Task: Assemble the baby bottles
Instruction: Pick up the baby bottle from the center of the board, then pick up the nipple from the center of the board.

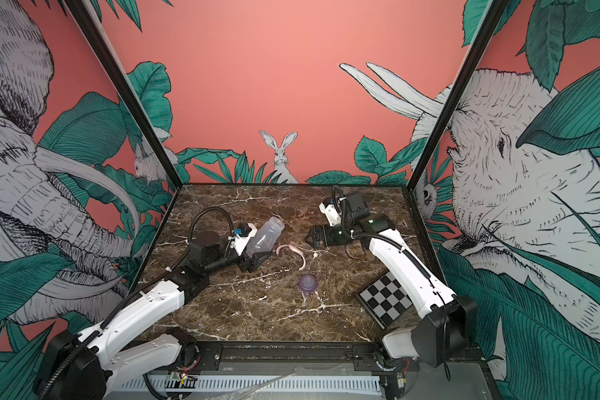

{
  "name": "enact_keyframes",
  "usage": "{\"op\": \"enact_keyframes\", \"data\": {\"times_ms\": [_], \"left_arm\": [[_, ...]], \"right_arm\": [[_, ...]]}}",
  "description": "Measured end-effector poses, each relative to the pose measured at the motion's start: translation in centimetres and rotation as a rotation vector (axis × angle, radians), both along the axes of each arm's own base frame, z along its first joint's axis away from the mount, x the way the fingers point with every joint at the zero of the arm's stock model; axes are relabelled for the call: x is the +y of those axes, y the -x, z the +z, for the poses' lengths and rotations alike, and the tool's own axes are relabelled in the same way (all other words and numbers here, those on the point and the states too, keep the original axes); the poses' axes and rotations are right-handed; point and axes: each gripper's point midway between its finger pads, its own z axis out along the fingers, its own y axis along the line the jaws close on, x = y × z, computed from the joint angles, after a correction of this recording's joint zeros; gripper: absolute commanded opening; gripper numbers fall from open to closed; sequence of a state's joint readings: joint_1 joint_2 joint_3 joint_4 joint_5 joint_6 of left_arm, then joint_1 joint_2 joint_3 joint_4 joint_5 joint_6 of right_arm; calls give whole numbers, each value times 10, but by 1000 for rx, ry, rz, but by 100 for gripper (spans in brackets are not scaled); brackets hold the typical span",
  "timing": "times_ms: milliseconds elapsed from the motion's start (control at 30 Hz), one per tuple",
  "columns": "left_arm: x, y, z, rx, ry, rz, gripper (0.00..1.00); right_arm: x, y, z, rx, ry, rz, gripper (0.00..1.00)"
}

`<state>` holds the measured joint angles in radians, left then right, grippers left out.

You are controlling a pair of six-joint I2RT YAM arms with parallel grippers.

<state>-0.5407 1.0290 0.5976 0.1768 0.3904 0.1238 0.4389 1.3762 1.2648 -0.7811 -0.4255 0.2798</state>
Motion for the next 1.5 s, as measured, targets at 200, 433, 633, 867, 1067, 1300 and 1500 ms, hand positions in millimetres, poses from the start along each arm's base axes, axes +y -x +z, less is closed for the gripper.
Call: {"op": "enact_keyframes", "data": {"times_ms": [200, 433, 633, 867, 1067, 1300, 1500], "left_arm": [[5, 2, 4, -17, 3, 17, 62], [9, 5, 12, -38, 15, 32, 62], [12, 9, 10, -30, 17, 38, 62], [16, 14, 4, -10, 6, 44, 62], [19, 16, 4, -13, 4, 53, 62], [22, 18, 7, -22, 7, 61, 62], [22, 17, 7, -22, 6, 63, 62]], "right_arm": [[-7, 44, -58, 95, 209, 57, 99], [1, 65, -99, 88, 358, 104, 99], [24, 59, -130, 66, 426, 133, 99], [35, 47, -155, 56, 456, 114, 88], [43, 50, -180, 86, 484, 123, 79], [44, 51, -187, 89, 476, 110, 73], [44, 51, -189, 93, 472, 100, 71]]}}
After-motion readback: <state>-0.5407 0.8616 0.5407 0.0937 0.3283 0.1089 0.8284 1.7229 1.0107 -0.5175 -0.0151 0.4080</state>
